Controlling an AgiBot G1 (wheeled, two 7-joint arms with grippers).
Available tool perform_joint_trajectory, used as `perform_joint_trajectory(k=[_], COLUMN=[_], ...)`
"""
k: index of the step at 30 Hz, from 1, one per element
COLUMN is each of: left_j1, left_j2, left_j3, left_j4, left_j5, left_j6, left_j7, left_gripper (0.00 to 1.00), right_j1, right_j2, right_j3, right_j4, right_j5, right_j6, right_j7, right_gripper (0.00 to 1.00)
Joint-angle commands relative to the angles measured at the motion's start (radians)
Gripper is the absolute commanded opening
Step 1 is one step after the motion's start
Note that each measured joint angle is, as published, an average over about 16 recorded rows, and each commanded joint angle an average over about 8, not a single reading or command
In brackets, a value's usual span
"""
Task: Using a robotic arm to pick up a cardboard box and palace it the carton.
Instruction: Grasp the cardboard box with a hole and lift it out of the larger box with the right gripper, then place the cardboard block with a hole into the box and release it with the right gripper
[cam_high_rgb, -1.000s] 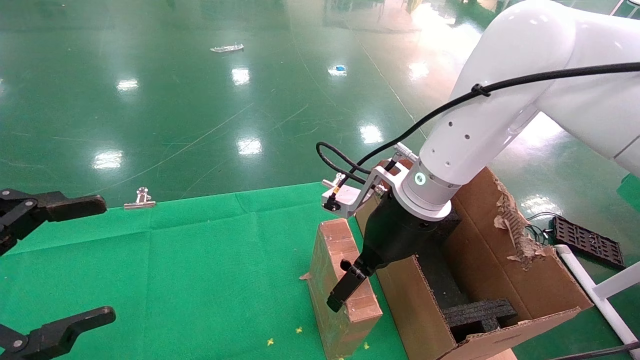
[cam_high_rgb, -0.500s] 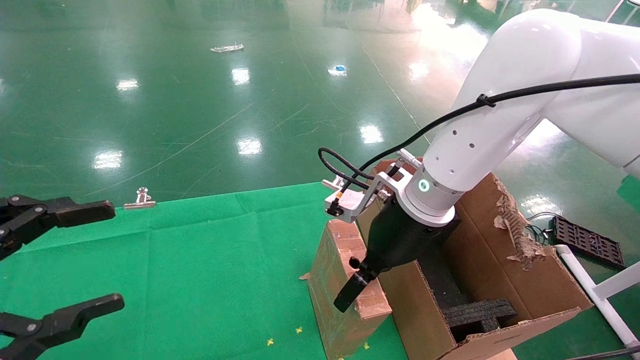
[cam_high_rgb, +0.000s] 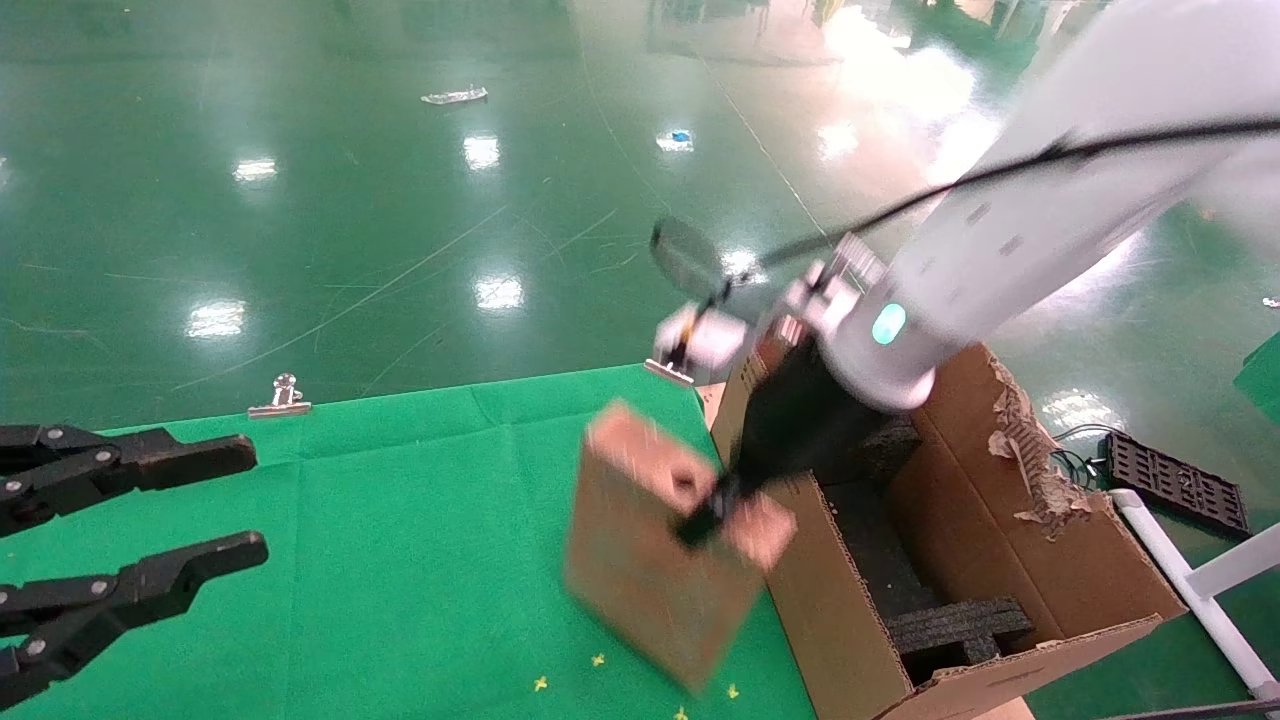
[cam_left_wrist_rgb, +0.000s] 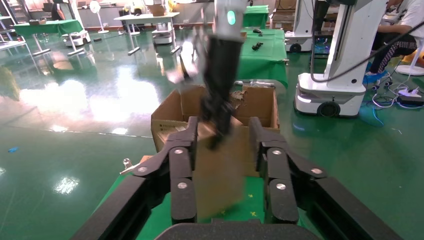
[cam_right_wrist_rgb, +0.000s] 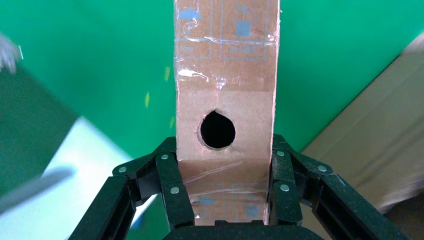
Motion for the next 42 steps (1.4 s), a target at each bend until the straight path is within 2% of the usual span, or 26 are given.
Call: perform_joint_trajectory(k=[1,5,9,14,19,20,27,28,42], left_j1=[0.0,0.0,0.0,0.0,0.0,0.0,0.0,0.0,-0.001], left_j2=[0.0,0.0,0.0,0.0,-0.001,-0.001,-0.001,-0.001,-0.001], left_j3=[0.0,0.0,0.001,0.001,0.001,0.001,0.002,0.002,0.003], left_j4=[0.0,0.0,0.0,0.0,0.0,0.0,0.0,0.0,0.0], left_j5=[0.0,0.0,0.0,-0.001,-0.001,-0.001,-0.001,-0.001,-0.002], left_j6=[0.0,0.0,0.0,0.0,-0.001,-0.001,-0.001,-0.001,-0.001], left_j7=[0.0,0.0,0.0,0.0,0.001,0.001,0.001,0.001,0.001], left_gripper=[0.0,0.0,0.0,0.0,0.0,0.06,0.93,1.0,1.0], right_j1=[0.019,0.093,0.163,0.229,0.255,0.253,0.189,0.178,0.018], right_j2=[0.036,0.121,0.18,0.232,0.266,0.271,0.273,0.269,0.187], right_j3=[0.033,0.106,0.137,0.127,0.092,0.085,0.034,0.028,-0.034], right_j4=[0.015,-0.035,-0.119,-0.232,-0.329,-0.346,-0.469,-0.486,-0.698], right_j5=[0.025,0.043,0.003,-0.09,-0.178,-0.19,-0.218,-0.22,-0.263], right_j6=[0.031,0.088,0.107,0.084,0.035,0.024,-0.042,-0.046,0.0], right_j7=[-0.036,-0.137,-0.197,-0.225,-0.229,-0.228,-0.217,-0.217,-0.216], right_gripper=[0.0,0.0,0.0,0.0,0.0,0.0,0.0,0.0,0.0])
